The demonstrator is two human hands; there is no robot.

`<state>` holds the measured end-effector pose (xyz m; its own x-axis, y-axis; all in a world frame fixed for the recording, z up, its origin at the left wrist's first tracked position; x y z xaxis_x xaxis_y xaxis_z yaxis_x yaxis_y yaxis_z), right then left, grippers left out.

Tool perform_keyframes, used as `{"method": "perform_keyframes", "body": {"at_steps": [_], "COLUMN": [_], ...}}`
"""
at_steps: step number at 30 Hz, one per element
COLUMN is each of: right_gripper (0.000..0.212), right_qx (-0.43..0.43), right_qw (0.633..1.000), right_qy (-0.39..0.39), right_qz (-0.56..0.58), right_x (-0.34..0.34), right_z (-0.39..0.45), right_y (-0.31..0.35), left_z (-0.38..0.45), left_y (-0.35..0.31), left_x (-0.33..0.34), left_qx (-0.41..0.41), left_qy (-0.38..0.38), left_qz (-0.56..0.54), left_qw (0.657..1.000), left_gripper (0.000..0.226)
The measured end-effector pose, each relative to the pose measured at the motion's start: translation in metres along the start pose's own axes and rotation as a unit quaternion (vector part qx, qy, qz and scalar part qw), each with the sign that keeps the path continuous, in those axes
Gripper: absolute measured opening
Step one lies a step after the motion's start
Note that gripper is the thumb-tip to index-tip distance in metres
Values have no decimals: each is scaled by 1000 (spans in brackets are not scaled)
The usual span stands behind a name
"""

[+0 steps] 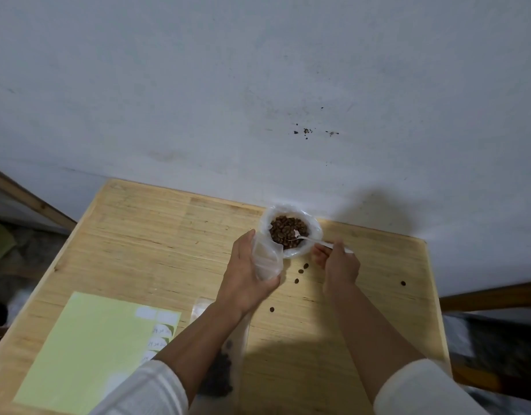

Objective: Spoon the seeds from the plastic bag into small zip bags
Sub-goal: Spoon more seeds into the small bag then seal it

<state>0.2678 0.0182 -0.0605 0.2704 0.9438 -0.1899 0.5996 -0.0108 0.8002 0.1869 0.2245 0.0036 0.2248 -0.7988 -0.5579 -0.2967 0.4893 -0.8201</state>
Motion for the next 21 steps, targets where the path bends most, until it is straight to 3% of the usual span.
{"method": "perform_keyframes", "body": {"at_steps": [8, 12, 15, 17, 21], "right_gripper": [28, 31, 28, 30, 41], "right_qx": [-94, -201, -313, -332, -275], "right_qw": [995, 974, 938, 935, 937], "right_qy": [39, 94, 110, 69, -54], "right_qz": [5, -42, -98, -106, -210], "right_x": [-19, -10, -3, -8, -17], "right_z": [-16, -48, -72, -72, -32], "right_y": [48, 82, 103, 106, 84], "left_z": [1, 1, 1, 2, 1], "left_y": [-1, 0, 0, 1, 2], "left_x": [1, 3, 4, 4, 3], "left_qx": [-1, -8, -13, -15, -12], "left_qy": [-1, -1, 7, 8, 6], "left_qz": [-16, -23, -29, -29, -20], "left_qw": [1000, 1000, 999, 999, 1000], "left_gripper": [101, 101, 102, 102, 103]}}
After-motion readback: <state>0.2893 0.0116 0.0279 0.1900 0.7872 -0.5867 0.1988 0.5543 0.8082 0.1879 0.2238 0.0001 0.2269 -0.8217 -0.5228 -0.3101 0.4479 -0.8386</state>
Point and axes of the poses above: each hand's wrist, its own z-axis towards the middle knuckle, its own x-axis out of the palm, y = z × x, the point moved 10 cm from there along z, towards the middle knuckle, and after that the axes turned 6 degrees about -z, right-handed, at the moved point
